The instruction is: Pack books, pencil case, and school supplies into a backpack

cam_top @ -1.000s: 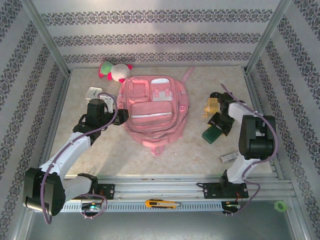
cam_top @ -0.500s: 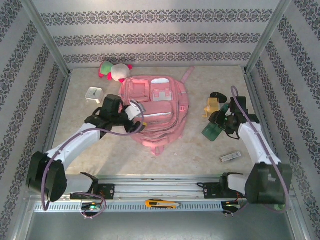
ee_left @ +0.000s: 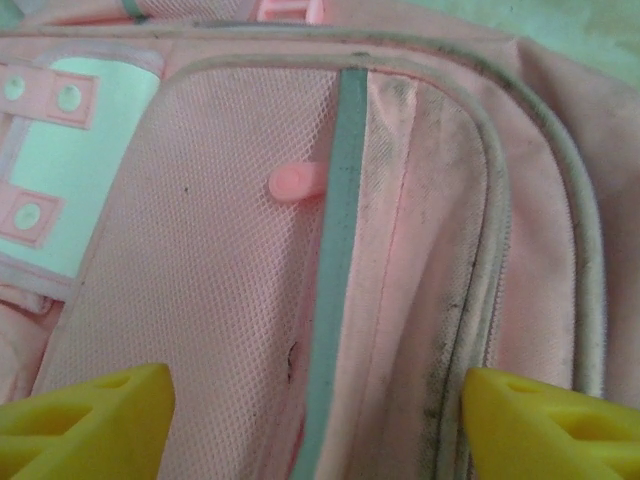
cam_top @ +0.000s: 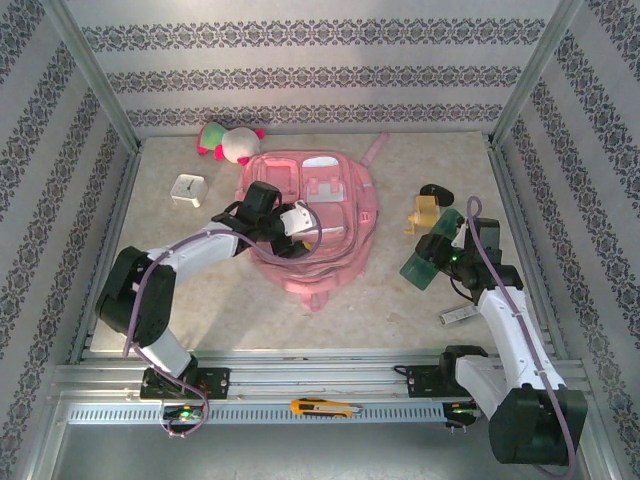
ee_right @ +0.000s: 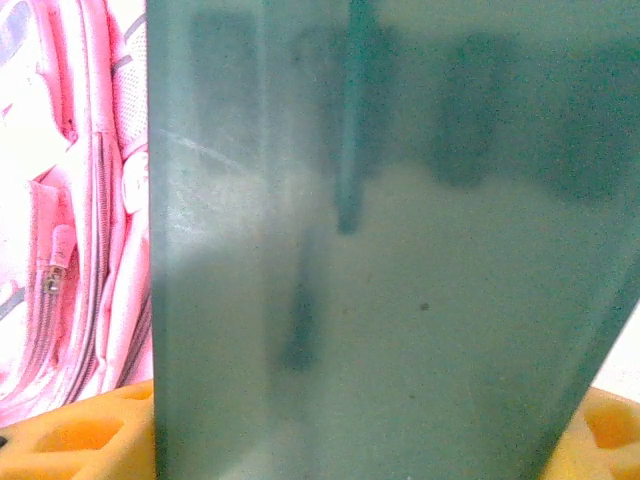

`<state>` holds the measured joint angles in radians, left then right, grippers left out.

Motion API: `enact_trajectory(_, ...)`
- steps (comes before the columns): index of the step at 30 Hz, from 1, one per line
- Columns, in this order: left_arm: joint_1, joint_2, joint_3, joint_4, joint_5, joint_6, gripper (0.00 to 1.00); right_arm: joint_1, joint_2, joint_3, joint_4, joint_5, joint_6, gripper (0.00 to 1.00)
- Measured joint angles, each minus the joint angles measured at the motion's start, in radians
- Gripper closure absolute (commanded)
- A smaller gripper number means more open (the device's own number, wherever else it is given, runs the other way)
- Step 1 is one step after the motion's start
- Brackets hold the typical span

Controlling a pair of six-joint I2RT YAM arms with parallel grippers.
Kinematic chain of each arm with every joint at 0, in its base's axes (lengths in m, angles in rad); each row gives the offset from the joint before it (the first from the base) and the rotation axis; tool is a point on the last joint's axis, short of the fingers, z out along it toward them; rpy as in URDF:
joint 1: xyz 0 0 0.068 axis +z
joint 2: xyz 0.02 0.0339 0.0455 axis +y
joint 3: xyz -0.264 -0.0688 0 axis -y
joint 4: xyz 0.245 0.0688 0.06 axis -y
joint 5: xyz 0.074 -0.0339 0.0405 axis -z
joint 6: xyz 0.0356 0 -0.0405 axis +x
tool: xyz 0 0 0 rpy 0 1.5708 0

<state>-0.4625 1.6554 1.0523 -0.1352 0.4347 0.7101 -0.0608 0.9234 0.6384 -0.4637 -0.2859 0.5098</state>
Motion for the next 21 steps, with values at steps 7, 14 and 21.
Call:
enact_trajectory(7, -0.01, 0.05, 0.02, -0.016, -0.003, 0.053, 0.17, 0.0, 0.0, 0.0, 0.017, -0.023, -0.014, 0.56)
enact_trajectory(14, -0.01, 0.05, 0.035, -0.042, 0.047, 0.095, 0.15, 0.0, 0.0, 0.0, 0.032, -0.04, -0.017, 0.56)
enact_trajectory(21, -0.01, 0.054, 0.035, -0.041, 0.05, 0.127, 0.13, 0.006, -0.001, 0.0, 0.036, -0.05, -0.017, 0.56)
